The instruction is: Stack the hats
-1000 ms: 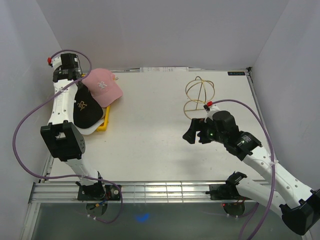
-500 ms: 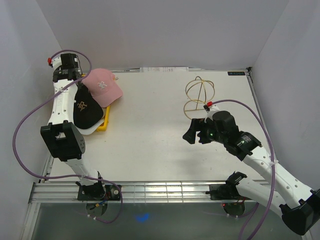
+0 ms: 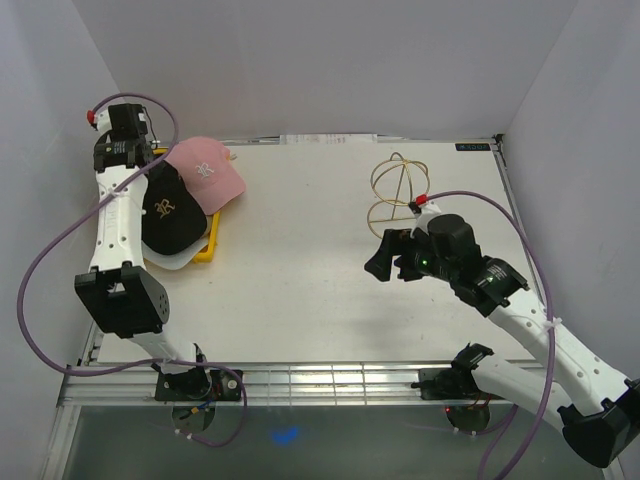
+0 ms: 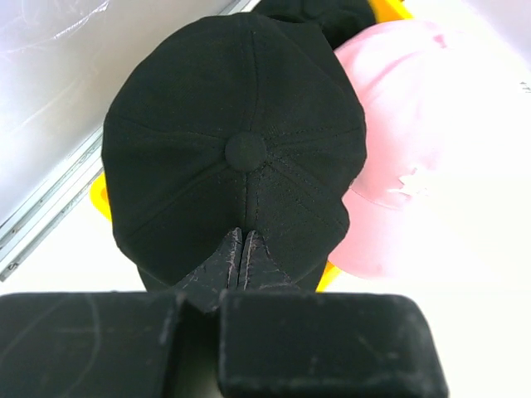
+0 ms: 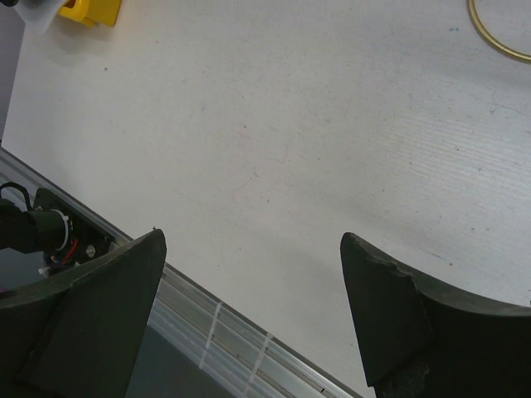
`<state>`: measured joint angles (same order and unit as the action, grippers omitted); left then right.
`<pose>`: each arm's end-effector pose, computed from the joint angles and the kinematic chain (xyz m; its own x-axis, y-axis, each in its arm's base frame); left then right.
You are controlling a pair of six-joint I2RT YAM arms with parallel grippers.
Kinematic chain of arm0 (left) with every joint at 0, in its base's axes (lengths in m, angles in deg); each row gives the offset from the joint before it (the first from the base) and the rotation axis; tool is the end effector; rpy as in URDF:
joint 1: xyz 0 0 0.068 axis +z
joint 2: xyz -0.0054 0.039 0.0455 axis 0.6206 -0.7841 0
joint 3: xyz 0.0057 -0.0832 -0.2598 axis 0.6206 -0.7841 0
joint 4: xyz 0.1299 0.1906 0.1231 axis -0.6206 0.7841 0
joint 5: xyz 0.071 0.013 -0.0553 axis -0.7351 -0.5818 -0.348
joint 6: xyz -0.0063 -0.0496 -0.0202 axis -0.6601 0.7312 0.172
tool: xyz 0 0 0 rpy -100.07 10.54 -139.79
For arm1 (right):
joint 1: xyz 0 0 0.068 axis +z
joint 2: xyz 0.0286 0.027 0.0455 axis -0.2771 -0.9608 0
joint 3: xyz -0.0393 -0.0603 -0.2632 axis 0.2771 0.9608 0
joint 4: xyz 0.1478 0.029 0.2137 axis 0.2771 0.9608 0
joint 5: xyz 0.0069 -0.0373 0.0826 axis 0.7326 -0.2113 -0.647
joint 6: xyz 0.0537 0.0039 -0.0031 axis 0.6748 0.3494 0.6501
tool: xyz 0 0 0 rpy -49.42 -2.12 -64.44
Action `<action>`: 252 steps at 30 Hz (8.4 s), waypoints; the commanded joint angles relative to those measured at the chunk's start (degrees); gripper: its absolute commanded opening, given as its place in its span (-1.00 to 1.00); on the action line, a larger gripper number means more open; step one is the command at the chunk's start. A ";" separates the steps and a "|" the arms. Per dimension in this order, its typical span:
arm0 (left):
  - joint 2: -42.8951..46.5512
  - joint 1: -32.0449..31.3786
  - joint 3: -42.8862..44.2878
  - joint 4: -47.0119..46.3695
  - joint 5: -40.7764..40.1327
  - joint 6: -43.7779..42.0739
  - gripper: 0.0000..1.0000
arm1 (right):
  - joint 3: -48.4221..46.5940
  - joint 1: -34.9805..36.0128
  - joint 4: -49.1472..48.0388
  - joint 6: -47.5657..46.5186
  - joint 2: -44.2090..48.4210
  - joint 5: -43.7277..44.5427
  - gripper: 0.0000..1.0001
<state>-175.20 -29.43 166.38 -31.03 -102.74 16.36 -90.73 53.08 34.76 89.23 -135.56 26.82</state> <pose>0.3473 0.0689 0.3856 -0.4713 -0.4866 -0.7356 -0.6875 0.7251 -0.0392 0.1510 0.1174 0.3187 -0.6602 0.0899 -0.7457 -0.3917 0.8059 0.4440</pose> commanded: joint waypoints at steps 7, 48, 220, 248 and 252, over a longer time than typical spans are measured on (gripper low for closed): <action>9.17 0.13 2.20 0.17 8.72 -1.47 -1.00 | -4.23 0.18 0.56 -0.48 -1.26 -0.23 0.82; 8.13 -37.74 10.62 -6.86 16.20 12.58 -1.00 | -38.59 -23.10 11.72 -0.57 -17.09 -0.49 0.82; 16.63 -30.13 -6.32 -8.02 -2.44 13.64 0.34 | -21.02 -29.09 3.90 -5.05 -12.61 -10.95 0.83; -5.06 1.88 0.98 -0.36 -6.40 8.72 0.64 | -12.76 -24.42 -0.84 -7.77 -12.78 -13.86 0.82; -5.77 1.97 -1.83 -1.68 -6.83 8.19 0.64 | -10.74 -24.42 -2.07 -7.51 -12.87 -14.03 0.82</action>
<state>-181.62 -27.81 166.38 -30.92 -109.27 25.79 -102.95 28.49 35.90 82.78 -148.66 13.58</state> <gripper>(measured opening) 0.813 0.915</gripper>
